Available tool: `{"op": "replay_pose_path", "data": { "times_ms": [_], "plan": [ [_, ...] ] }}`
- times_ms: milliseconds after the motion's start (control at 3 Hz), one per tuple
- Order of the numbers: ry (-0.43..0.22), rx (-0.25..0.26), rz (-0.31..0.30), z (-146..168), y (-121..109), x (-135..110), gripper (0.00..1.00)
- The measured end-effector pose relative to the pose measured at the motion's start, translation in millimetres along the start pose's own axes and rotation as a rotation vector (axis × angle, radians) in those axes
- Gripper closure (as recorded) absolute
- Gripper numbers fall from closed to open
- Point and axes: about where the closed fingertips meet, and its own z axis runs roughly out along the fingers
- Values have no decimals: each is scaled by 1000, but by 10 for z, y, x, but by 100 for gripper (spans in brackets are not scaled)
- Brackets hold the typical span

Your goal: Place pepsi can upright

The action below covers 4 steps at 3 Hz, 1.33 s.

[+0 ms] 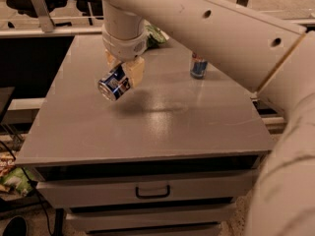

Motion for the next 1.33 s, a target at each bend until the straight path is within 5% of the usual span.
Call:
{"op": "replay_pose_path", "data": {
  "times_ms": [333,667,1333],
  "plan": [
    [42,163,-94,-223,-128,-40,100],
    [51,219,-97,-247,-269,-22,100],
    [90,193,-116,-289,-228,-7,100]
  ]
}}
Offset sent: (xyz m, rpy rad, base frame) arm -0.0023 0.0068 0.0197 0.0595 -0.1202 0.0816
